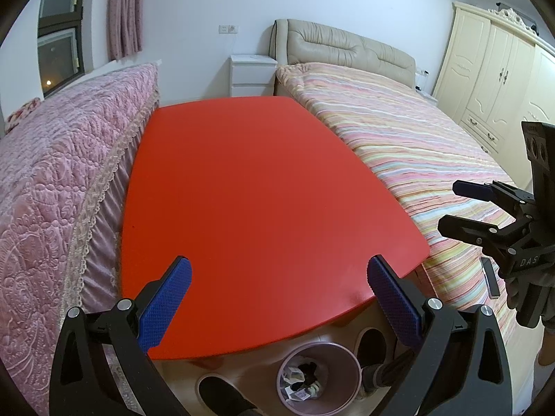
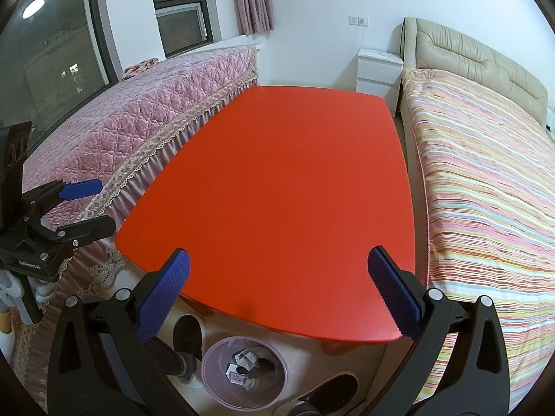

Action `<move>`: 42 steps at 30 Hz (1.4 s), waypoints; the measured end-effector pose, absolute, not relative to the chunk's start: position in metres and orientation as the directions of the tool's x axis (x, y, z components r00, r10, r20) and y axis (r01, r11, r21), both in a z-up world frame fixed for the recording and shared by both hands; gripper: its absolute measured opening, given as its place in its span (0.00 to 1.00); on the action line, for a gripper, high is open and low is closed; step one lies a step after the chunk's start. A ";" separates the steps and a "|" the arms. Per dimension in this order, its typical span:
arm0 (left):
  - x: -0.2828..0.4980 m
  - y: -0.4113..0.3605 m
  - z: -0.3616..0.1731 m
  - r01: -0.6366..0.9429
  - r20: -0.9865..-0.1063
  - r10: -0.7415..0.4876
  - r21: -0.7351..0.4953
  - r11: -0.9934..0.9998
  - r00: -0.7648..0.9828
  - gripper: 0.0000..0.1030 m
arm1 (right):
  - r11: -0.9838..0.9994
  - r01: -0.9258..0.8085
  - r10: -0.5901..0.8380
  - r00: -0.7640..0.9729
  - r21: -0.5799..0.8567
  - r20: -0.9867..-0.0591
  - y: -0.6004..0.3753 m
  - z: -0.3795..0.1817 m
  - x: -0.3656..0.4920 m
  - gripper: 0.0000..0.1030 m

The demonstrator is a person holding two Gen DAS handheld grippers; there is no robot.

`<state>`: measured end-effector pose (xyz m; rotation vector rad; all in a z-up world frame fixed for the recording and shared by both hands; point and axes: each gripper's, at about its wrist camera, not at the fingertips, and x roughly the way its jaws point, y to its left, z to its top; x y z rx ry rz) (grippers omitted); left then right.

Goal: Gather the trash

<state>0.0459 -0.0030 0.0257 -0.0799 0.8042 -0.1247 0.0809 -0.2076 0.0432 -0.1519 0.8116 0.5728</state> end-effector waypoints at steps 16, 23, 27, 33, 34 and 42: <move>0.046 -0.004 0.025 0.082 -0.714 -0.141 -0.117 0.990 0.686 0.94 | 0.837 -0.540 0.424 0.542 0.085 -0.726 -0.209 0.039 0.080 0.97; 0.046 -0.005 0.025 0.087 -0.714 -0.144 -0.117 0.989 0.685 0.94 | 0.838 -0.540 0.422 0.541 0.085 -0.727 -0.208 0.038 0.080 0.97; 0.047 -0.006 0.025 0.089 -0.715 -0.145 -0.115 0.989 0.684 0.94 | 0.838 -0.539 0.422 0.540 0.086 -0.728 -0.207 0.037 0.080 0.97; 0.048 -0.006 0.026 0.091 -0.714 -0.145 -0.113 0.989 0.684 0.94 | 0.838 -0.539 0.422 0.539 0.086 -0.729 -0.207 0.037 0.080 0.97; 0.048 -0.006 0.026 0.091 -0.715 -0.145 -0.113 0.989 0.684 0.94 | 0.838 -0.539 0.421 0.539 0.086 -0.729 -0.207 0.037 0.080 0.97; 0.048 -0.006 0.026 0.094 -0.714 -0.149 -0.117 0.989 0.684 0.94 | 0.838 -0.539 0.420 0.538 0.086 -0.731 -0.207 0.035 0.080 0.97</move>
